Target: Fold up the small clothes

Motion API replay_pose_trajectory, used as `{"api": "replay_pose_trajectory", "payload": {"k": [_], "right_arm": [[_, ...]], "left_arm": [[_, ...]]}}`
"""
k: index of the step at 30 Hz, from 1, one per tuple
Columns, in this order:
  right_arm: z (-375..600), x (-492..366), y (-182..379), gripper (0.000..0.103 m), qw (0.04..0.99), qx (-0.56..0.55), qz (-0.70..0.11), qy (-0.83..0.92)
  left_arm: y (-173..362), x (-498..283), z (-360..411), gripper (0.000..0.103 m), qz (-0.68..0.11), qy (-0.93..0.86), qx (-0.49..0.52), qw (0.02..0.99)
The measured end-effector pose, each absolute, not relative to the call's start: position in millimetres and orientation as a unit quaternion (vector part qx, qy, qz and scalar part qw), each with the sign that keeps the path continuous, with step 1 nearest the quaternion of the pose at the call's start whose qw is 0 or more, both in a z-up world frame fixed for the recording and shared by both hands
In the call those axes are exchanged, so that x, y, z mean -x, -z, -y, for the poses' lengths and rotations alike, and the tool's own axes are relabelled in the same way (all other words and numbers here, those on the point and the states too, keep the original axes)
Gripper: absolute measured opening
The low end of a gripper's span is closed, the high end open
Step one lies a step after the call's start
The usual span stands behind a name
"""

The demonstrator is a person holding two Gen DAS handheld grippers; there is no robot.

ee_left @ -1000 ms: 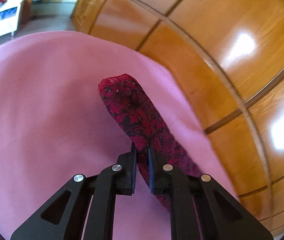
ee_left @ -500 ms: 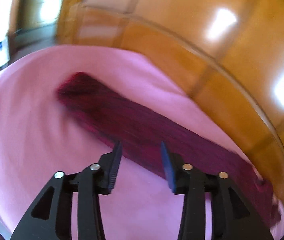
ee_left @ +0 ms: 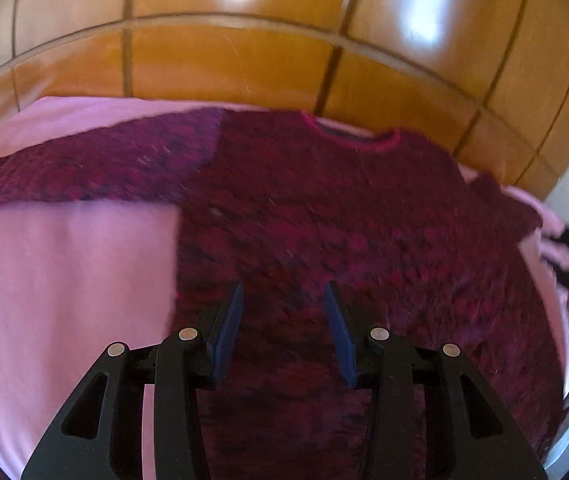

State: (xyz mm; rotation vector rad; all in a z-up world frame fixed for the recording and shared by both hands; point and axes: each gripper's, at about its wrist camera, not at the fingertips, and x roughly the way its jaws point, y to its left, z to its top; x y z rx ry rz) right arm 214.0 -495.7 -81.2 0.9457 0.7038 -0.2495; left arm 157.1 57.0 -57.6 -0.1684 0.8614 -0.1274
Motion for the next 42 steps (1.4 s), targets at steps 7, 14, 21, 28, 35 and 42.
{"api": "replay_pose_trajectory", "payload": {"k": [7, 14, 21, 28, 35, 42], "right_arm": [[558.3, -276.9, 94.7, 0.042, 0.801, -0.501, -0.295, 0.147], [542.6, -286.6, 55.9, 0.011, 0.847, -0.358, -0.333, 0.210], [541.8, -209.7, 46.9, 0.009, 0.846, -0.261, -0.331, 0.326], [542.7, -184.1, 72.0, 0.023, 0.832, -0.290, -0.350, 0.319], [468.1, -147.4, 28.6, 0.060, 0.882, -0.240, -0.364, 0.179], [345.0, -111.0, 51.5, 0.054, 0.861, -0.230, -0.449, -0.057]], "left_arm": [[73.3, -169.0, -55.2, 0.042, -0.433, 0.051, 0.098, 0.894], [76.1, -171.1, -51.1, 0.043, -0.431, 0.050, 0.094, 0.896], [78.1, -170.3, -55.7, 0.044, -0.427, 0.058, 0.108, 0.896], [75.2, -169.9, -56.4, 0.045, -0.427, 0.058, 0.103, 0.897], [56.2, -145.1, -70.3, 0.046, -0.420, 0.038, 0.121, 0.899], [46.8, -99.0, -102.5, 0.057, -0.416, 0.000, 0.123, 0.901]]}}
